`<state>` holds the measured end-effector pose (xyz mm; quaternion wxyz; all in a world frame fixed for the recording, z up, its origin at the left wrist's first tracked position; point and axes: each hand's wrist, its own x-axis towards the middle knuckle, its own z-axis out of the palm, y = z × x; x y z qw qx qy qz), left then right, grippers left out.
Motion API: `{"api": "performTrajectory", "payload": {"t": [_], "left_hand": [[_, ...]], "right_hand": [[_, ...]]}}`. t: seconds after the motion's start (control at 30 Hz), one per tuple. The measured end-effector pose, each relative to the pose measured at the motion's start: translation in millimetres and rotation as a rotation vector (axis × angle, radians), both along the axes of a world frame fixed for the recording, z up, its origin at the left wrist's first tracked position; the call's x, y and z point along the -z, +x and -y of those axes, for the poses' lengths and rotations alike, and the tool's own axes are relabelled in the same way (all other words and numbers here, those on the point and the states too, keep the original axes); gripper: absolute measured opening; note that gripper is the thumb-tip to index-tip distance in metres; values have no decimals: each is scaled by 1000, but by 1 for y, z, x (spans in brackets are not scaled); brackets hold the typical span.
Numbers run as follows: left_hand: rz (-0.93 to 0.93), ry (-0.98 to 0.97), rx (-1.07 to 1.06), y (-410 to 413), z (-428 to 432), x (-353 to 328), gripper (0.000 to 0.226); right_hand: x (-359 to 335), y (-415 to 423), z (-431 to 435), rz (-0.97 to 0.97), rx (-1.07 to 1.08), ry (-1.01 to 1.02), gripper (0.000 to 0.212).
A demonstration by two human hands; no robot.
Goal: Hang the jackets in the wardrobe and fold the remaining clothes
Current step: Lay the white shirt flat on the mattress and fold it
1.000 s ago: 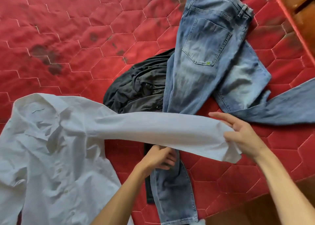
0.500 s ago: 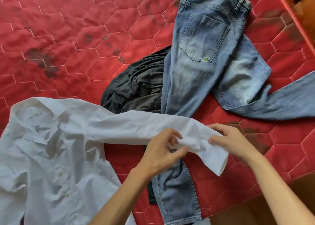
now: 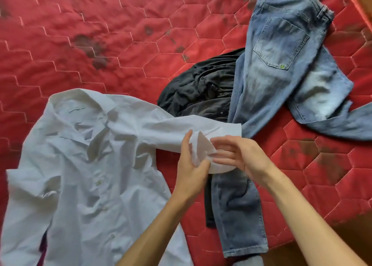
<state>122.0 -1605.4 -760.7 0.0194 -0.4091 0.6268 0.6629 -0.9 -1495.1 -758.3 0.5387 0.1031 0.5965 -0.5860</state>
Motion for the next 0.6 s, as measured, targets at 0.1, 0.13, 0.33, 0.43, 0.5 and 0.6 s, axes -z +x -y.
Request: {"api": "performTrajectory", "payload": {"t": [0.1, 0.13, 0.33, 0.43, 0.5, 0.6], "left_hand": [[-18, -14, -133, 43, 51, -5, 54], [-17, -18, -172, 58, 71, -8, 42], [-26, -7, -450, 156, 195, -23, 22], [-40, 19, -578, 203, 250, -28, 12], [0, -5, -677, 235, 286, -17, 23], [135, 17, -764, 277, 329, 12, 23]], "right_hand": [[2, 45, 36, -221, -18, 112, 27], [4, 60, 48, -290, -10, 149, 27], [14, 144, 120, -575, 21, 310, 39], [21, 176, 155, -676, -24, 348, 46], [24, 189, 176, -759, 5, 387, 46], [28, 198, 198, -824, 83, 461, 46]]}}
